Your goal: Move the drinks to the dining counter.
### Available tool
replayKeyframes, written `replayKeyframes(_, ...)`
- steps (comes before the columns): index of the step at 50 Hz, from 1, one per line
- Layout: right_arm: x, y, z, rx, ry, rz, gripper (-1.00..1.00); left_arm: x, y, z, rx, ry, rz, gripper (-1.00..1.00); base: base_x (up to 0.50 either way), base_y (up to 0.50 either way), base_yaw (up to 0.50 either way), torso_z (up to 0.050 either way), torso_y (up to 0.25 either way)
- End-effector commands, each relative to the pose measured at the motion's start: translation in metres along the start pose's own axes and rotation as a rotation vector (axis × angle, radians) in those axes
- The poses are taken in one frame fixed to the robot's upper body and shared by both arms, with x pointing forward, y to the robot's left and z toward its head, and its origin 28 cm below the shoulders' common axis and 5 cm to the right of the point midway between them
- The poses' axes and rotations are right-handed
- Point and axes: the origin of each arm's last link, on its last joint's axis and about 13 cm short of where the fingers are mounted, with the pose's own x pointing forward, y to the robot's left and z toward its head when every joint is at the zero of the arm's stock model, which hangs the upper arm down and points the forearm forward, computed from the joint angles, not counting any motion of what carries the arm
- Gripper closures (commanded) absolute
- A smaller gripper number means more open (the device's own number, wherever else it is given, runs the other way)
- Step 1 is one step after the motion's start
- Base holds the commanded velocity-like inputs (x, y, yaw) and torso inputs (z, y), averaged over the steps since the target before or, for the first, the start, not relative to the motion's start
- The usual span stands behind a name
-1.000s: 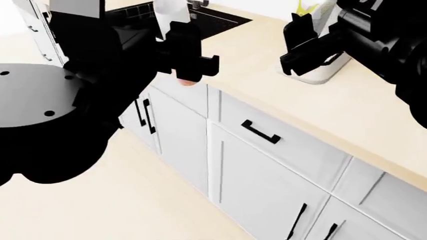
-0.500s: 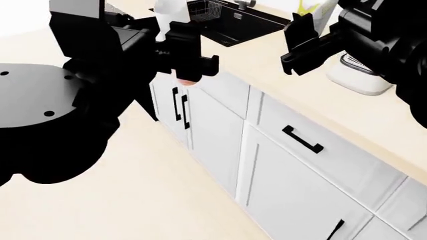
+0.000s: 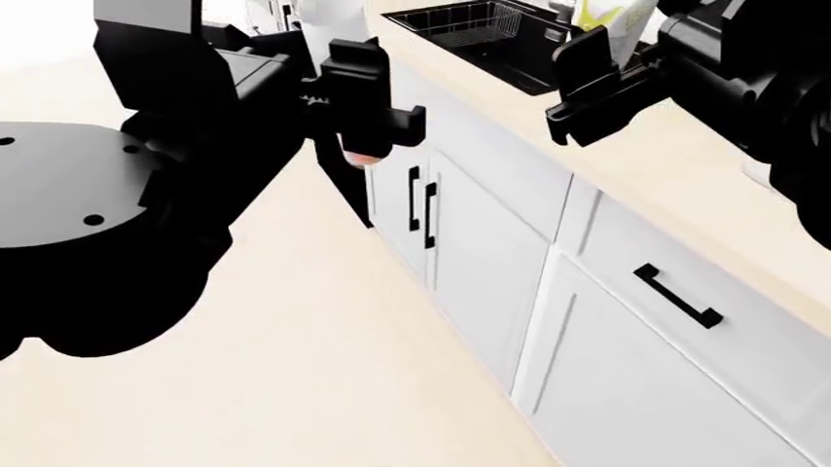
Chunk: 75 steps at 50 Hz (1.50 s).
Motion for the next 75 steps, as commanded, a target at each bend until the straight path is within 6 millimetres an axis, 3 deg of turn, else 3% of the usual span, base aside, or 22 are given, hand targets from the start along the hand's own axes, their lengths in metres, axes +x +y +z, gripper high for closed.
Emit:
replayKeyframes(1,-0.0002,-0.0039,0.0034,-0.009,-0.023,-0.035,1.0,0.0,0.0006,0.0043,-0.01,-0.024,0.012,1.0,0.0,0.0,0.5,0.0,0.01)
replayKeyframes(75,0.0004,-0.0035,0.0033,-0.012,-0.023,-0.041,1.0,0.0,0.0005,0.003,-0.007,-0.023,0.011,1.0,0.0,0.0,0.5,0.001,0.001)
